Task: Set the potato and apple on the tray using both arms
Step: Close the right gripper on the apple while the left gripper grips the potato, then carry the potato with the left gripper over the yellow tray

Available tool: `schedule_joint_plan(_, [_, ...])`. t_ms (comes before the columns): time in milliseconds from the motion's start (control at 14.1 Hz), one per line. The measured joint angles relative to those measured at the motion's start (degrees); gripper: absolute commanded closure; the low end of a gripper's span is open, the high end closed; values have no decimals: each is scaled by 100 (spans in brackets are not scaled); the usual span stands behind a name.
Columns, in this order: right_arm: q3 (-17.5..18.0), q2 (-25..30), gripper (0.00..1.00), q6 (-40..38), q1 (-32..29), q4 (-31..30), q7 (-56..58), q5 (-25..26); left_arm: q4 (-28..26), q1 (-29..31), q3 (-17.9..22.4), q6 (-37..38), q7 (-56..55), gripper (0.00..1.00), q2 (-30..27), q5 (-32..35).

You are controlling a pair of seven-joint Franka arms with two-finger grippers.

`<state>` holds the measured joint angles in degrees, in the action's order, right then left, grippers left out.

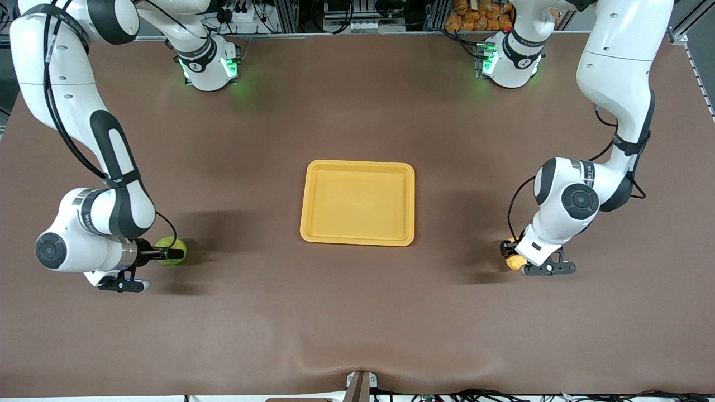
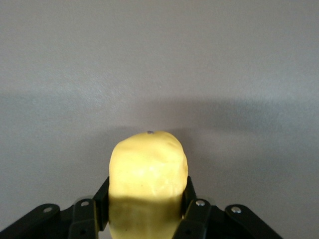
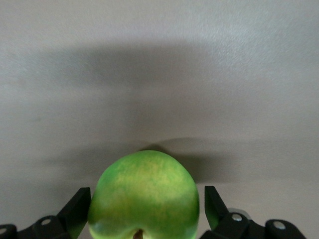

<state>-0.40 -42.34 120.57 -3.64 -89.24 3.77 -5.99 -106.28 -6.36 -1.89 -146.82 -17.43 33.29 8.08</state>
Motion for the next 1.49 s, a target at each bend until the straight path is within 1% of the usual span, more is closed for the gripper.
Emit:
schedule_joint_plan(71, [1,-7,58,14,1,-32,0,-1,10,6,0,10,-52,87,-18,0])
schedule_joint_plan(142, [1,-2,87,12,1,-41,-2,-2,23,11,0,36,-136,87,-36,0])
schedule_joint_plan(213, [1,7,99,7,1,-41,-3,-2,59,16,0,101,-303,87,-53,0])
schedule_joint_plan(354, [1,3,100,9,2,-44,-3,-2,203,14,-2,399,-593,87,-78,0])
schedule_joint_plan(709, [2,8,100,27,11,38,-3,-2,796,-6,-9,1724,-923,87,-137,-13])
schedule_joint_plan(850, [5,10,100,23,25,108,-3,-2,958,-21,-16,2135,-1119,87,-185,-20])
schedule_joint_plan(992, [11,16,100,-96,48,224,-3,-2,1025,-29,-29,2518,-1250,87,-276,-22])
schedule_joint_plan(1134, [18,29,100,-424,99,427,-3,-2,1031,-29,-58,2971,-1385,87,-397,-27])
schedule_joint_plan(1346, [20,56,100,-746,168,661,-3,-3,1031,-30,-210,3589,-1729,87,-509,-34])
schedule_joint_plan(1488, [27,73,100,-1006,265,878,-3,-3,1031,-37,-301,3859,-1907,87,-540,-37])
